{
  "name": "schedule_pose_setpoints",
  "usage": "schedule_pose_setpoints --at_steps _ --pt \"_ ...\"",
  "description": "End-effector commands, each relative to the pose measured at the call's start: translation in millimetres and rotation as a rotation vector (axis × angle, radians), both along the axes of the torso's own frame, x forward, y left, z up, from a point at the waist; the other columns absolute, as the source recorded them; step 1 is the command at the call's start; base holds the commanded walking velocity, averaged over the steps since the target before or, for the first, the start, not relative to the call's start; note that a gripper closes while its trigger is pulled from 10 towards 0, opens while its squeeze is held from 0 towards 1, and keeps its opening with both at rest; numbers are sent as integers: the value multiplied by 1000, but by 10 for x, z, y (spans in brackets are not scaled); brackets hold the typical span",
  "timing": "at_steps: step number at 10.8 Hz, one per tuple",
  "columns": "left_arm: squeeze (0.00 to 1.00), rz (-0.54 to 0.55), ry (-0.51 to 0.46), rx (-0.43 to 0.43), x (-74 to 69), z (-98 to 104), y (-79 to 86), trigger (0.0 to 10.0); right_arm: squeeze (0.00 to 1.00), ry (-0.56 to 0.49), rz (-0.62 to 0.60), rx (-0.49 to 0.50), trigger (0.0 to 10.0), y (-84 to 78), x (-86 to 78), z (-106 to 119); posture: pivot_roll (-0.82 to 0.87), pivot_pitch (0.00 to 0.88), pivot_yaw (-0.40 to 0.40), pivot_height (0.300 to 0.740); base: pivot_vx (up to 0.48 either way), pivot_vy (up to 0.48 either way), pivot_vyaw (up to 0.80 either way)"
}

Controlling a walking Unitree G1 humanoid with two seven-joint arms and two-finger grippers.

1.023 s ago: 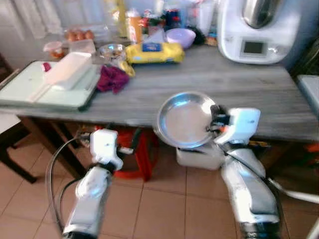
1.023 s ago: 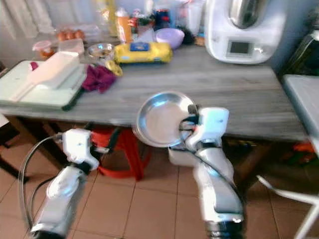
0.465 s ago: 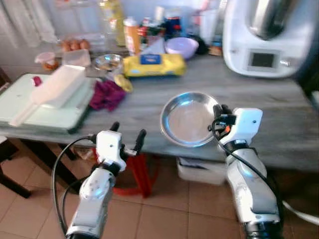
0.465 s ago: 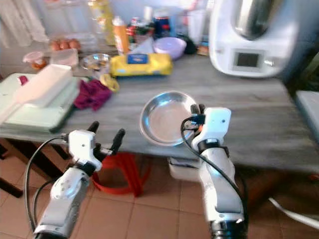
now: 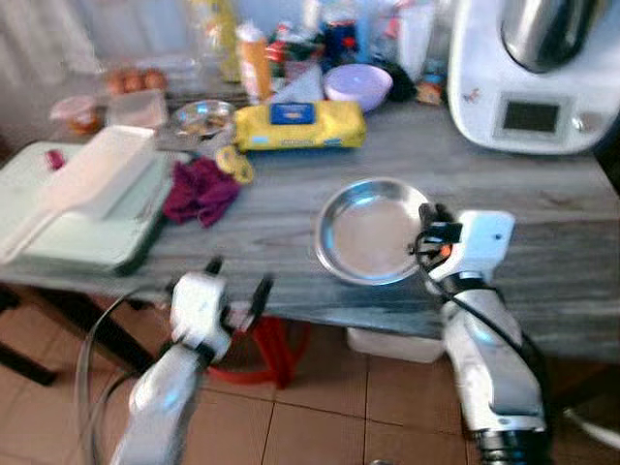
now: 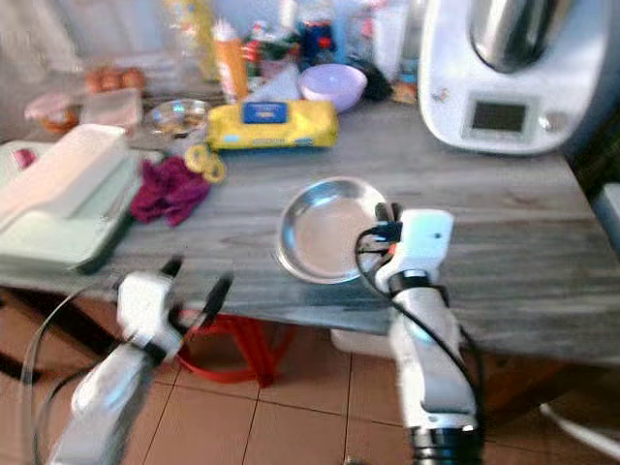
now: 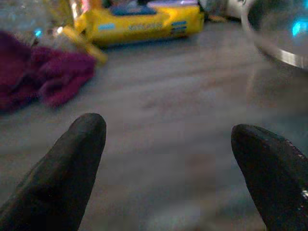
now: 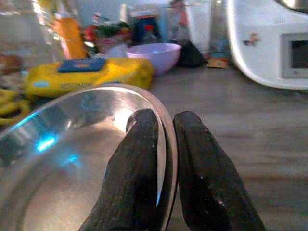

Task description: Setting the table

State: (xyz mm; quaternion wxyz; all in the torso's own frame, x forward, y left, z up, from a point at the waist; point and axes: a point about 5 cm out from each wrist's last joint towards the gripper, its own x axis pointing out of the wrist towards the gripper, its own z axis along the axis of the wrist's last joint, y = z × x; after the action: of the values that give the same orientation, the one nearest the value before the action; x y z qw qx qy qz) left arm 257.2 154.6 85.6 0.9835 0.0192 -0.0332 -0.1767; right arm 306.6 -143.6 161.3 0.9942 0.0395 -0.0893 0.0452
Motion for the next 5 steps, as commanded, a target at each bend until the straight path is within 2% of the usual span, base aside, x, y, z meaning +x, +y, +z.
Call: schedule_pose_setpoints --at_steps 1,3,5 --pt "0 -30 -12 -4 -29 37 -19 10000 0 -9 0 -1 10000 20 9 23 -25 128 53 740 0 0 0" --pt "0 -137 -18 16 -161 48 0 10000 0 38 -63 50 10000 -57 80 -25 -22 129 52 740 0 0 0" --pt "0 -183 -2 15 -194 29 -8 10000 0 73 -99 57 10000 -105 158 -48 -22 130 51 740 0 0 0"
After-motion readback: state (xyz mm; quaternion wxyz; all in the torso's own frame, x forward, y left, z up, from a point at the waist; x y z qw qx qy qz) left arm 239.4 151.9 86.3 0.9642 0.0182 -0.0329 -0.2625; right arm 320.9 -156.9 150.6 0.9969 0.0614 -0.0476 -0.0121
